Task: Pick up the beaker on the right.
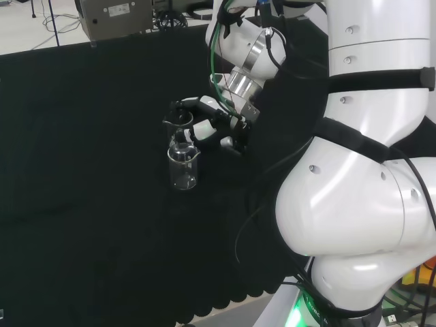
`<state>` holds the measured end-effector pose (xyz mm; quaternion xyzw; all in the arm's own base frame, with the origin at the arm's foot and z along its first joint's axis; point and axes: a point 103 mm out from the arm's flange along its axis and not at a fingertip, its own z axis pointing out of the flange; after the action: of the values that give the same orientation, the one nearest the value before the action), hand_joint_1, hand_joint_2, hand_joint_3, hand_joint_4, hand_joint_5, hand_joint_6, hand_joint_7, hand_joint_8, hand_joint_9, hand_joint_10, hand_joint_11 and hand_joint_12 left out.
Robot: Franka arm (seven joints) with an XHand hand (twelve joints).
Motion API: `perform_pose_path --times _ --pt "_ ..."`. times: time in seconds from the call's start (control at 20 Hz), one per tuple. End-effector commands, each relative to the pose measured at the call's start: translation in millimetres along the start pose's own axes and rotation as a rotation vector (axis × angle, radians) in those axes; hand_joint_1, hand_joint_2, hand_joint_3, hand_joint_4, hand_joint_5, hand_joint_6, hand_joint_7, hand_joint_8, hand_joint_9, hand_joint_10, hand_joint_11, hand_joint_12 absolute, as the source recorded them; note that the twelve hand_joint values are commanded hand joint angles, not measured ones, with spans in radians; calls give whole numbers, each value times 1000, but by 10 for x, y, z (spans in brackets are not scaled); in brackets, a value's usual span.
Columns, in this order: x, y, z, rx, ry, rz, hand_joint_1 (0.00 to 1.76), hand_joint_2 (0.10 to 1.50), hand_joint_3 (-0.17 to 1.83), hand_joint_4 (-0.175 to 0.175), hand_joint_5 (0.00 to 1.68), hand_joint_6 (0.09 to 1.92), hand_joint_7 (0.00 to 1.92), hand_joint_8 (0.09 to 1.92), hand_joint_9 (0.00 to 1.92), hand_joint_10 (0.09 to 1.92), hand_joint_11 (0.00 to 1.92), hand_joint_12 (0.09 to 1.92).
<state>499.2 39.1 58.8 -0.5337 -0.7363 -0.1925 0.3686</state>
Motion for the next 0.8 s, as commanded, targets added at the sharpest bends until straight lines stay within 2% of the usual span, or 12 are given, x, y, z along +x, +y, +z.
perform_pose_path --times 0.05,0.2,0.65,0.7,0.8 --pt "1 13 49 -4 49 -8 968 494 658 -20 537 87 326 698 458 628 64 1384" --pt "-40 28 22 2 57 -23 972 494 657 -19 552 87 337 696 475 620 77 1376" --pt "-60 50 40 -11 64 -25 1003 494 656 -16 578 109 362 694 496 599 97 1368" --pt "-195 81 -36 -17 68 -31 1006 495 656 -15 582 113 364 694 498 599 99 1367" --pt "-248 80 -61 -9 66 -40 1012 495 656 -15 573 152 369 689 507 587 104 1365"
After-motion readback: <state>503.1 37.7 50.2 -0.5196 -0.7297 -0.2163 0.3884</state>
